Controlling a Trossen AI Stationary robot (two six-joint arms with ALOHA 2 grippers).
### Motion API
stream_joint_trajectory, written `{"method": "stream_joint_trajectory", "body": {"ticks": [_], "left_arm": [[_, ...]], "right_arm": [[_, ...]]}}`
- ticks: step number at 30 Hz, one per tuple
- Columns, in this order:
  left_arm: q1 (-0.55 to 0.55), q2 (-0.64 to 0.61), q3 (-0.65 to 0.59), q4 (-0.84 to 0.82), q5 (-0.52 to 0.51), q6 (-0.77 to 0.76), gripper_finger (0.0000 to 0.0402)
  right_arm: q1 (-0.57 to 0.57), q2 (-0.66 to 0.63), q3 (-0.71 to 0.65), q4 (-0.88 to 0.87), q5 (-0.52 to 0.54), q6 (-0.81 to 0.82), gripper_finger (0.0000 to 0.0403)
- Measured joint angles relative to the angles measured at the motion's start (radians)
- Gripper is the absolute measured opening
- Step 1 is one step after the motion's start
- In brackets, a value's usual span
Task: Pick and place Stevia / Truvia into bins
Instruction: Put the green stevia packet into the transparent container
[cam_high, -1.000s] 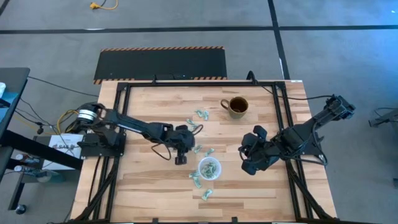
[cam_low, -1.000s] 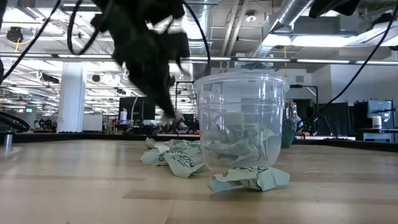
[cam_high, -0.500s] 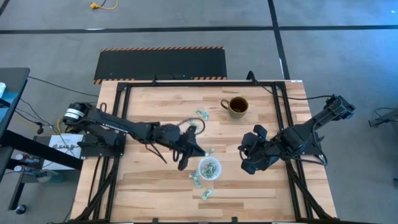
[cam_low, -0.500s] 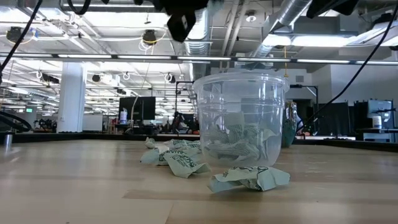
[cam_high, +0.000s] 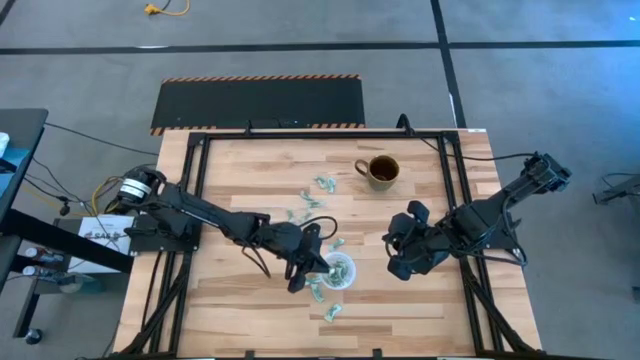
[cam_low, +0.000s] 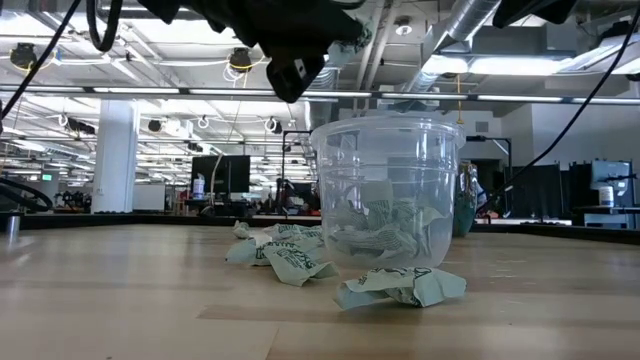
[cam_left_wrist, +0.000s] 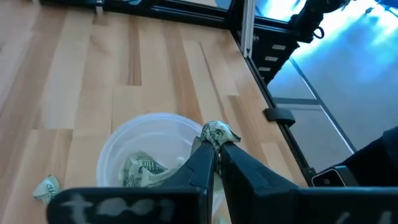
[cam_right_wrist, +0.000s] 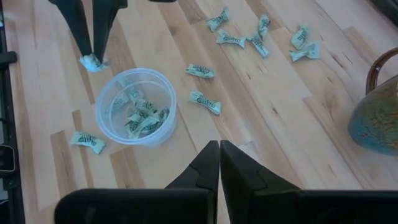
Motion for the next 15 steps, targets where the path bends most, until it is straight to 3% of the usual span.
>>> {"method": "stream_joint_trajectory", "body": {"ticks": [15], "left_arm": [[0.005, 0.000, 0.000, 0.000, -0.028, 0.053, 0.0015]], "right_arm": [[0.000, 0.000, 0.000, 0.000, 0.000, 0.001, 0.0006]]}}
